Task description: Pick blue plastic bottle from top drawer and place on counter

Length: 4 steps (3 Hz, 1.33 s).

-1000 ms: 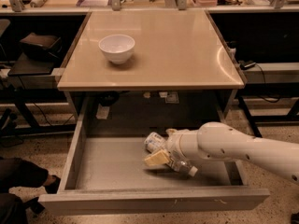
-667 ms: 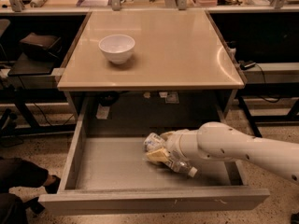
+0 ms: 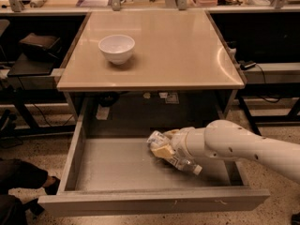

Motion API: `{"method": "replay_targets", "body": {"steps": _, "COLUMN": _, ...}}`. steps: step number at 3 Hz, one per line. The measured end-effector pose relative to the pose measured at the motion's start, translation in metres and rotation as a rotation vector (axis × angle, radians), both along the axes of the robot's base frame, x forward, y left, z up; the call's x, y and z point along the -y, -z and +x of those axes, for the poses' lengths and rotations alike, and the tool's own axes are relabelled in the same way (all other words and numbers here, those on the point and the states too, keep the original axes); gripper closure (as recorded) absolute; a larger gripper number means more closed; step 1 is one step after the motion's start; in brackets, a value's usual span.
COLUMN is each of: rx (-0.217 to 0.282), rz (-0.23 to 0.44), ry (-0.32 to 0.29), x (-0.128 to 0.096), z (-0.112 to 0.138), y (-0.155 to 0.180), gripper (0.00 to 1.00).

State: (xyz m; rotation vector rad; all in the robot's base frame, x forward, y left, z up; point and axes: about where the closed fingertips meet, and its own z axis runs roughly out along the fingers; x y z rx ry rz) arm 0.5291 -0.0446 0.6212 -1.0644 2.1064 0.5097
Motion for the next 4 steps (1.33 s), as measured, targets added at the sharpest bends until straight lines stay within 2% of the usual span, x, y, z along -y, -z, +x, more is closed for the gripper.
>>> {"method": "replay_targets", "body": {"steps": 1, "rx": 0.064, "rz": 0.03, "ry": 0.019, "x": 0.037, "z": 0.013, "y": -0.053, "gripper": 1.0}}
{"method": "replay_targets", "body": {"steps": 2, "rx": 0.134, "rz": 0.025, "ry": 0.081, "x": 0.097, "z": 0.017, "y": -0.126, "gripper": 1.0}}
{"method": "replay_targets", "body": {"steps": 3, "rx": 0.21, "rz": -0.012, "ry": 0.145, "x": 0.145, "z": 0.018, "y": -0.205, "gripper": 1.0}}
{"method": "replay_targets", "body": {"steps": 4, "rx": 0.277, "rz": -0.036, "ry": 0.175, "x": 0.171, "z": 0.024, "y": -0.277, "gripper": 1.0}}
